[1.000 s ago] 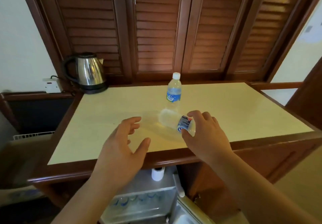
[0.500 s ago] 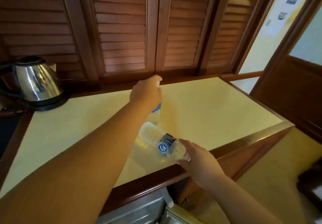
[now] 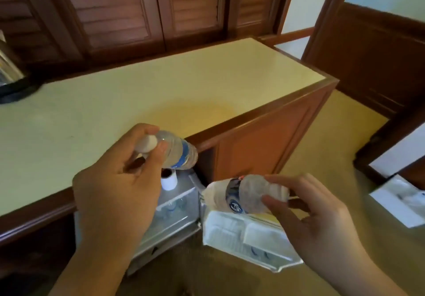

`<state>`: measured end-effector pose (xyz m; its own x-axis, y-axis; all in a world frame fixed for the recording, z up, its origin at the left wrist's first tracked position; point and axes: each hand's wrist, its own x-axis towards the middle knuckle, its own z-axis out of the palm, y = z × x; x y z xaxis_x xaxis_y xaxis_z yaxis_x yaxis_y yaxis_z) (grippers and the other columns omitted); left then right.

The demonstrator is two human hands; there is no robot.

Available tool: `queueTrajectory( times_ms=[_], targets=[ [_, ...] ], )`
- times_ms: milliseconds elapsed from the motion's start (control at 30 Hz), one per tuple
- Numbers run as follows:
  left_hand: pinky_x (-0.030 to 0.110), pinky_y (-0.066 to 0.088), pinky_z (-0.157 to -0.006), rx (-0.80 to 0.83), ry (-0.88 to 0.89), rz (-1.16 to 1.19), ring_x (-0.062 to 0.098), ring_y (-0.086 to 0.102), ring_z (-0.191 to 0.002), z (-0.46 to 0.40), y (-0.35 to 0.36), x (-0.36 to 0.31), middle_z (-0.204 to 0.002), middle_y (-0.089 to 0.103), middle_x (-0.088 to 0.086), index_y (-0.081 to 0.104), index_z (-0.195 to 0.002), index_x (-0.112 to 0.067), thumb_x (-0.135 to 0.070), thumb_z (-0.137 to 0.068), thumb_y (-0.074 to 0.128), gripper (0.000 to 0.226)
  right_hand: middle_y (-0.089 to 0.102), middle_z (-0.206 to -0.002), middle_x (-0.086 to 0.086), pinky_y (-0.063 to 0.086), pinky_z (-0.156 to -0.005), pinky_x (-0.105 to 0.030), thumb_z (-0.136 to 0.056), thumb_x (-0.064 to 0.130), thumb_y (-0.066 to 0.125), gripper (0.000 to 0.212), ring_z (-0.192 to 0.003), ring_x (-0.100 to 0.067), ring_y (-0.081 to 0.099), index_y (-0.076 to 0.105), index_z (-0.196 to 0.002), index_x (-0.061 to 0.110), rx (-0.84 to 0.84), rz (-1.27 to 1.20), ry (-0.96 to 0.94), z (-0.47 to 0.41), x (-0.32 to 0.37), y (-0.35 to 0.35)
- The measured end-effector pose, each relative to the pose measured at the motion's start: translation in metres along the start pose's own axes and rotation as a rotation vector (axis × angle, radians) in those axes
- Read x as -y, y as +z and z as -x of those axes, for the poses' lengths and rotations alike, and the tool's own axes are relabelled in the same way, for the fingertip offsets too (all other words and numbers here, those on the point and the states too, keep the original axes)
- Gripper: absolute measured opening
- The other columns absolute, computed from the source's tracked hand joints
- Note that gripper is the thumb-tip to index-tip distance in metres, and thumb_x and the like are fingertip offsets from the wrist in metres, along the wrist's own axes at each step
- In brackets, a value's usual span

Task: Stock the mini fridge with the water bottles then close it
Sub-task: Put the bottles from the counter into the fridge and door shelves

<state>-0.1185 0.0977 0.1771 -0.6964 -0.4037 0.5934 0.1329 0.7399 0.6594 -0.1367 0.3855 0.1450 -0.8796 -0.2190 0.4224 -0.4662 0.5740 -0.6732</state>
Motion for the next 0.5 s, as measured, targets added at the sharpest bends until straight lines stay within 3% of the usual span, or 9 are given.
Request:
queueTrajectory(
  times_ms=[200,333,500],
  targets=[
    [0.001,0.046,-0.075,0.031,-0.104,-0.016,-0.008,0.07,-0.089,0.138,-0.002,-0.009,-0.101,0.073,-0.026,0.071,-0.118,-0.051,-0.061,-0.096,0.066,0.025,0.06,-0.092,0.016,0.053,-0.059,-0.02,-0.087,0.038,0.079,0.022,-0.067,-0.005,0.066,0.073,-0.108,0.036,0.124,0.006,0.145,0.099,-0.045,0.005],
    [-0.005,0.041,-0.076,0.165,-0.22,-0.014,-0.017,0.066,-0.086,0.212,0.023,0.015,-0.086,0.07,-0.031,0.066,-0.108,-0.066,-0.053,-0.089,0.072,0.024,0.057,-0.097,0.024,0.055,-0.058,-0.022,-0.088,0.06,0.061,0.031,-0.067,0.001,0.064,0.069,-0.111,0.041,0.272,0.085,0.257,0.171,-0.081,0.053],
    [0.002,0.048,-0.069,0.267,-0.268,-0.031,-0.012,0.069,-0.078,0.294,0.068,0.078,-0.082,0.075,-0.022,0.08,-0.108,-0.046,-0.035,-0.084,0.082,0.027,0.061,-0.105,0.022,0.058,-0.06,-0.021,-0.088,0.053,0.069,0.03,-0.073,-0.001,0.067,0.065,-0.116,0.042,0.316,0.095,0.364,0.229,-0.142,0.134]
  ],
)
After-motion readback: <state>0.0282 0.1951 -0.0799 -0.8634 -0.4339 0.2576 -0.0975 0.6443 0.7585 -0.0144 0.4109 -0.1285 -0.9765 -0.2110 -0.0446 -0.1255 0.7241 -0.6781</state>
